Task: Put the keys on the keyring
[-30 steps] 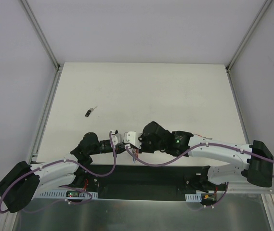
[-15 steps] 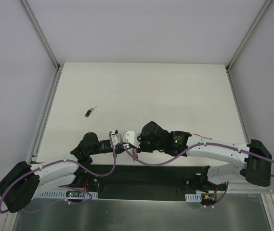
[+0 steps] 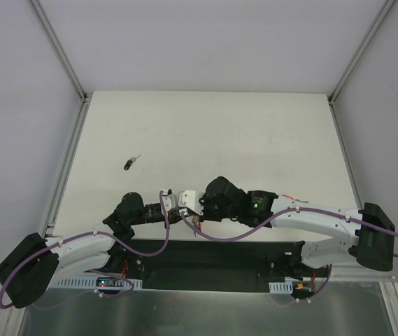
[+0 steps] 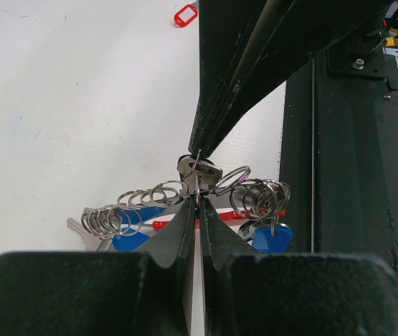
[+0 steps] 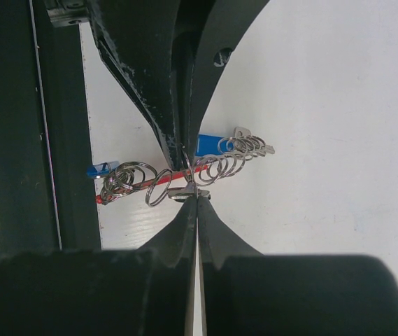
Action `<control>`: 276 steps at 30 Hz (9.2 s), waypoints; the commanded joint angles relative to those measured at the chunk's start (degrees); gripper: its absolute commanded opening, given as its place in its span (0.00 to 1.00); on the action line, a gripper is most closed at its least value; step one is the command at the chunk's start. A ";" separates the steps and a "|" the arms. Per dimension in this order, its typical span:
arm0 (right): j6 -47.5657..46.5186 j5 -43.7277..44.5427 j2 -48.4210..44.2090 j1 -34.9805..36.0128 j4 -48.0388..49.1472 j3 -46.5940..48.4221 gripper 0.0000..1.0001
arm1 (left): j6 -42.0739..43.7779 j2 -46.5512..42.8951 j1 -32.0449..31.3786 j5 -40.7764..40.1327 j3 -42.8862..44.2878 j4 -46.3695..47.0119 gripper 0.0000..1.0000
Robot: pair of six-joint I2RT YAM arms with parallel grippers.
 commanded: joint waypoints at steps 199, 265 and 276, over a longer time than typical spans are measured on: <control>4.45 -25.11 -0.59 -10.37 8.13 -1.69 0.01 | -1.41 7.73 -2.70 2.40 4.45 3.03 0.00; 1.82 -19.57 1.17 -10.37 3.74 -1.96 0.01 | -18.72 -5.97 -2.79 -16.67 -0.20 5.93 0.00; 1.20 -20.46 0.21 -10.45 2.95 -0.46 0.01 | -20.57 -3.08 -2.87 -20.01 -3.37 15.60 0.17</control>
